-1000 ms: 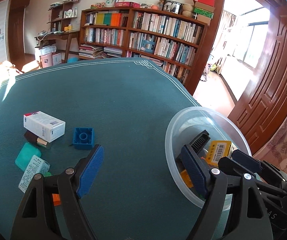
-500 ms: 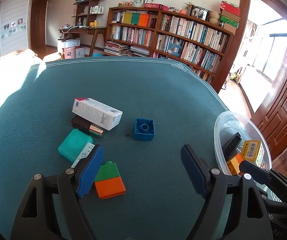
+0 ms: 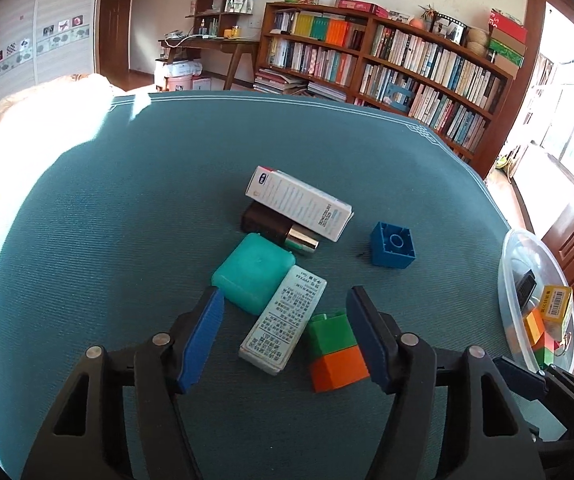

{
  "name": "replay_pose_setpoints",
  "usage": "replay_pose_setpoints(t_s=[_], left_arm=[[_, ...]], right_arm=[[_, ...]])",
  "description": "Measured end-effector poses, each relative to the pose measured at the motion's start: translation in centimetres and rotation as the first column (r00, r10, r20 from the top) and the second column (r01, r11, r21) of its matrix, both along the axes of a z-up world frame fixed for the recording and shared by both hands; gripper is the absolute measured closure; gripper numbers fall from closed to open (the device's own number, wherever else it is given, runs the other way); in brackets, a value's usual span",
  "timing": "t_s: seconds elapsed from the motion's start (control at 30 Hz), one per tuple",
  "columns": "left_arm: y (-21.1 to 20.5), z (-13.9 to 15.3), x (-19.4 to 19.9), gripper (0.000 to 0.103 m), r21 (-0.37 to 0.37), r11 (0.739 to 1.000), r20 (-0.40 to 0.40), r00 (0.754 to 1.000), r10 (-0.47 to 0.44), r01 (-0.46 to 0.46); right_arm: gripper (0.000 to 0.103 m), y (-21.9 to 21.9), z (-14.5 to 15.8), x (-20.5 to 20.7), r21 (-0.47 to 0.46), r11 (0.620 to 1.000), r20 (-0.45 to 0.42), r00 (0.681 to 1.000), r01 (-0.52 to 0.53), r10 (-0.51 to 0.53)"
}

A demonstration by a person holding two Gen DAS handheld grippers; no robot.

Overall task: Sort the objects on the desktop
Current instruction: 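Withdraw both grippers from the bowl toward the remaining objects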

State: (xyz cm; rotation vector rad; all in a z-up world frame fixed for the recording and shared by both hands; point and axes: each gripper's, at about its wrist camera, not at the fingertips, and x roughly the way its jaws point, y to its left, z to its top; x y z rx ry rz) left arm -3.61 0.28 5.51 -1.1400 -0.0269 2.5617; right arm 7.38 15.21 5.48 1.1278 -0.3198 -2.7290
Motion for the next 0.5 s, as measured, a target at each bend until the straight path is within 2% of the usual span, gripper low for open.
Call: replay_pose_setpoints(t_s=[0.1,0.27,0.5], left_arm=[[-0.3,-0.4,0.1,0.041,0.028,1.000,0.003,1.000,-0.014,0.014],[-0.4,-0.1,0.0,0.041,0.011,0.999,-0.004,0.999,-0.047,0.047],[-2.4,-0.1,0.1,0.041,0.040,0.999,0.023,0.999,-0.037,0.037]], right_arm=[[0.048,0.0,-0.3,-0.1,-0.001,1.000,0.011,1.000,-0.004,0.004],[0.048,0.0,-0.7,-0.4,0.000,1.000,0.024,1.000,-0.001,0.001],[0.048,-0.2,-0.9,-0.5,0.001,1.000,0.031,1.000,-0.001,0.000]])
